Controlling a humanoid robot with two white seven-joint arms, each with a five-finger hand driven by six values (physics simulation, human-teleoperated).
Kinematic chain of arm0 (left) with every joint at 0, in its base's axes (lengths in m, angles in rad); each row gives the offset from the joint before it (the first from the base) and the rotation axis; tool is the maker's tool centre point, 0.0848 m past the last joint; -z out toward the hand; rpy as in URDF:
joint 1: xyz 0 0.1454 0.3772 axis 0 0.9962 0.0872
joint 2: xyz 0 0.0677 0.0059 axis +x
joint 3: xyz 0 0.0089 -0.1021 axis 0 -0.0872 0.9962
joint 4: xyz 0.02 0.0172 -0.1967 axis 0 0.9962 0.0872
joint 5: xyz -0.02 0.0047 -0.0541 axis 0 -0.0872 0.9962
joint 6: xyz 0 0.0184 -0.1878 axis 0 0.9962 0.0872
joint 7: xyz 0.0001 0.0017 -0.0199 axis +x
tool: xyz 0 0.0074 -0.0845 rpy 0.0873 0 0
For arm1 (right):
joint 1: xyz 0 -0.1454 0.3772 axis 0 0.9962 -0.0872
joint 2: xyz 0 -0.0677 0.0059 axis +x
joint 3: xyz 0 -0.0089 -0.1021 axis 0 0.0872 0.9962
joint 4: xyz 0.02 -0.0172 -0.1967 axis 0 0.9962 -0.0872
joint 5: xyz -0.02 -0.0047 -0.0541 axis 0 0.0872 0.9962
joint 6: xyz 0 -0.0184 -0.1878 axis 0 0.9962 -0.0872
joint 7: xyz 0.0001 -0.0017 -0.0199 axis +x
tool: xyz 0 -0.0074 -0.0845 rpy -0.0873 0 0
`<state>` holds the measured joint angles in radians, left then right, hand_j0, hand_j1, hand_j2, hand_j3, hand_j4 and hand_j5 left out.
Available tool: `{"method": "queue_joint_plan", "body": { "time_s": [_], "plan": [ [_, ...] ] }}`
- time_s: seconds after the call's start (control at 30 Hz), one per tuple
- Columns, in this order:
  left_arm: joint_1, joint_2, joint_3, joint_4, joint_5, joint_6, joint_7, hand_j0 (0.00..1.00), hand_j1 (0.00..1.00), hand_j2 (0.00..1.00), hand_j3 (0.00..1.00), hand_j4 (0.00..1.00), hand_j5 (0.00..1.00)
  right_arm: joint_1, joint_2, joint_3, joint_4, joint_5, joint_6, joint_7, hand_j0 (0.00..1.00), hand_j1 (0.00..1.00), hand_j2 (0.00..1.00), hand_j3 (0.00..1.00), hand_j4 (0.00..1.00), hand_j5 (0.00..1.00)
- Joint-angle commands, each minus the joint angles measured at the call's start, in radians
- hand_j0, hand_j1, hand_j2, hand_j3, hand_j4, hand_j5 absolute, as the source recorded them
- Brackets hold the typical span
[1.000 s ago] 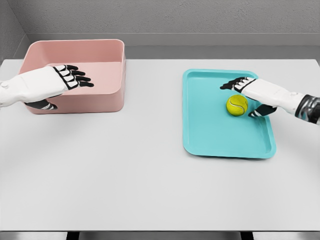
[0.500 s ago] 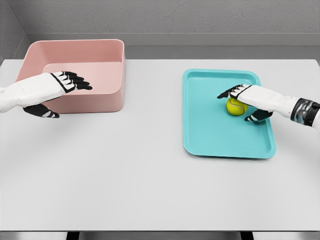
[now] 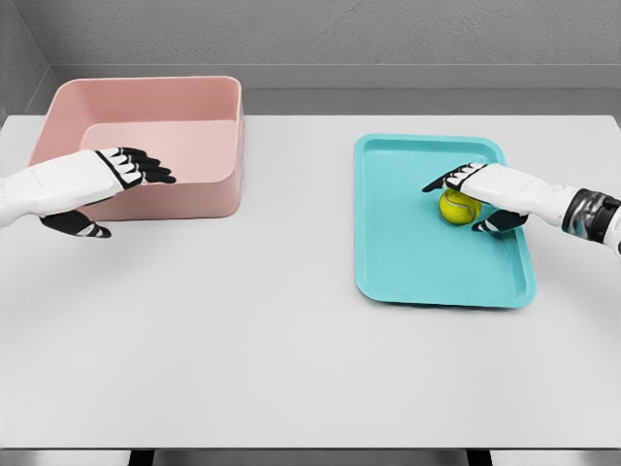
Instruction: Put the tennis from the blue tray into the pink basket with both arms
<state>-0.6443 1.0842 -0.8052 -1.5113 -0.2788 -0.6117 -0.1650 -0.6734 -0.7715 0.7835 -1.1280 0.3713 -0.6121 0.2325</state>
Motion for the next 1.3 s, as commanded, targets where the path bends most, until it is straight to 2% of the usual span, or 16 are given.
{"method": "queue_joint_plan", "body": {
  "time_s": [0.0, 0.5, 0.7, 1.27],
  "plan": [
    [0.005, 0.000, 0.003, -0.006, 0.006, 0.001, -0.001, 1.00, 1.00, 1.00, 1.00, 1.00, 1.00, 0.000, 0.000, -0.001, 0.007, -0.006, 0.001, 0.001, 0.86, 0.86, 0.86, 0.86, 0.86, 0.86],
    [0.005, 0.003, 0.009, -0.004, 0.006, 0.001, -0.002, 1.00, 1.00, 1.00, 1.00, 1.00, 1.00, 0.000, 0.018, -0.001, 0.013, 0.020, 0.001, 0.002, 0.74, 0.74, 0.74, 0.74, 0.74, 0.74],
    [0.006, 0.037, 0.011, -0.001, 0.013, 0.001, -0.001, 1.00, 1.00, 1.00, 1.00, 1.00, 1.00, 0.000, 0.018, -0.001, 0.021, 0.020, 0.001, 0.024, 0.68, 0.68, 0.68, 0.68, 0.68, 0.68],
    [0.008, 0.042, 0.011, -0.006, 0.015, 0.001, -0.002, 1.00, 1.00, 1.00, 1.00, 1.00, 1.00, -0.008, 0.015, -0.020, 0.007, 0.018, 0.001, 0.025, 0.62, 0.62, 0.62, 0.62, 0.62, 0.62]
  ]
}}
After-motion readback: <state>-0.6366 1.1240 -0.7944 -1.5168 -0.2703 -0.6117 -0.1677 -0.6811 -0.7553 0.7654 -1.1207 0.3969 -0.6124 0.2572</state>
